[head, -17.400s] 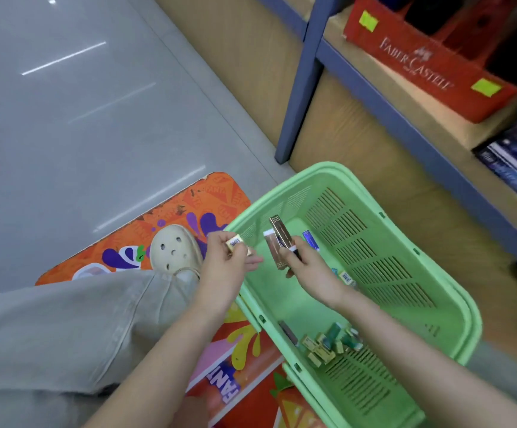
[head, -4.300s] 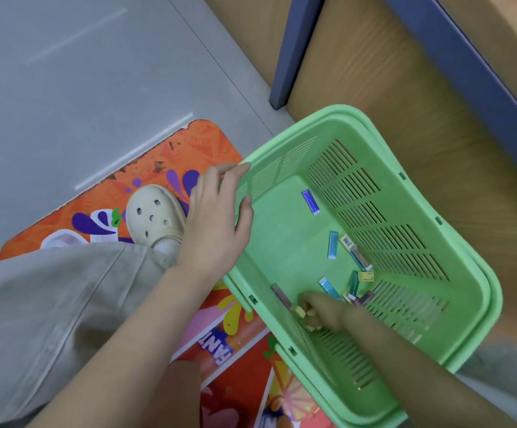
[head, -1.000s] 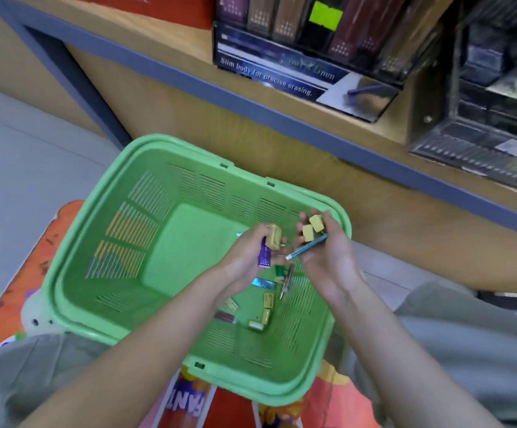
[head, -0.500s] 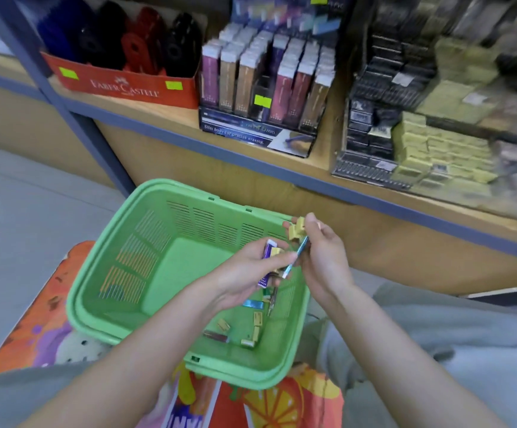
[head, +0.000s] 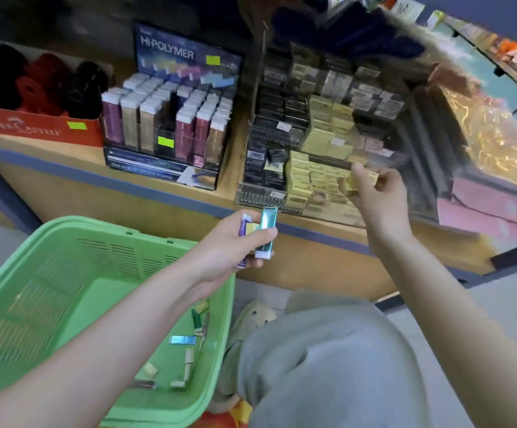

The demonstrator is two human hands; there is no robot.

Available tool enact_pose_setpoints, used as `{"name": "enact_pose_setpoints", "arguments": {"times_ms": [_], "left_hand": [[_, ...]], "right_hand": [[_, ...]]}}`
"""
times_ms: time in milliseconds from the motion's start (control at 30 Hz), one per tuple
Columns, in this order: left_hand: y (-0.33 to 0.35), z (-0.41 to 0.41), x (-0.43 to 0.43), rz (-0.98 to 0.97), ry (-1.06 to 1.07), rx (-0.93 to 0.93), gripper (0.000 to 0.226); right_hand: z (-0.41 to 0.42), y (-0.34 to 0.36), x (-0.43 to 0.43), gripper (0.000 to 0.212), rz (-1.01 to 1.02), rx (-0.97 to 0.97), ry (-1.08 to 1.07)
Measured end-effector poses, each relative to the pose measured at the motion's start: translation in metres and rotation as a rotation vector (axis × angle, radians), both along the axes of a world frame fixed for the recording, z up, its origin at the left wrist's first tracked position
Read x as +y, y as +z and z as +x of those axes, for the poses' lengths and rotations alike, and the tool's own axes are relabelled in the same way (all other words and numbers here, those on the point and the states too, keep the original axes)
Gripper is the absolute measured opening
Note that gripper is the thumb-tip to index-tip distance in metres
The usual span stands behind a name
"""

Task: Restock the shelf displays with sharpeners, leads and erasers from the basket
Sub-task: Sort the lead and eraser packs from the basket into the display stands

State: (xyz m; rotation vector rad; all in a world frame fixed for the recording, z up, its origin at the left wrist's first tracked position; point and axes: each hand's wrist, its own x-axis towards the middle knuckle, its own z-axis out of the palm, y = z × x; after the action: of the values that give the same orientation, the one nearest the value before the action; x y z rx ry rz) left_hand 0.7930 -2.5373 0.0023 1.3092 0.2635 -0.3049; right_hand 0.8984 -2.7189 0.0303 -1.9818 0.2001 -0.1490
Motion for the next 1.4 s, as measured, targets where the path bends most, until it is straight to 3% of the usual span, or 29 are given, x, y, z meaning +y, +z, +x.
{"name": "enact_pose_setpoints", "arguments": {"times_ms": [233, 400, 767, 900, 1200, 1300, 1400], "left_hand": [[0.008, 0.027, -0.032, 0.015, -0.035, -0.018, 0.01], [0.007, 0.04, -0.043, 0.008, -0.03, 0.005, 0.018], [0.005, 0.048, -0.047, 0.018, -0.024, 0.013, 0.017], [0.006, 0.049, -0.044, 0.011, -0.017, 0.003, 0.018], [0.007, 0.052, -0.034, 0.031, -0.011, 0.003, 0.016], [0.006, 0.053, -0.034, 0.034, -0.01, -0.006, 0.021], [0.007, 0.053, -0.038, 0.03, -0.016, -0.012, 0.022]], "right_hand": [[0.03, -0.009, -0.044, 0.042, -0.369, -0.091, 0.106], [0.036, -0.007, -0.054, 0.036, -0.476, -0.151, 0.213], [0.054, 0.003, -0.052, 0.018, -0.357, -0.228, 0.177], [0.069, 0.005, -0.034, 0.011, -0.373, -0.143, 0.352], [0.069, 0.013, -0.046, 0.014, -0.676, -0.216, 0.485], [0.062, 0.02, -0.07, 0.013, -0.866, -0.151, 0.637], [0.061, 0.024, -0.082, 0.027, -1.038, -0.134, 0.789]]}}
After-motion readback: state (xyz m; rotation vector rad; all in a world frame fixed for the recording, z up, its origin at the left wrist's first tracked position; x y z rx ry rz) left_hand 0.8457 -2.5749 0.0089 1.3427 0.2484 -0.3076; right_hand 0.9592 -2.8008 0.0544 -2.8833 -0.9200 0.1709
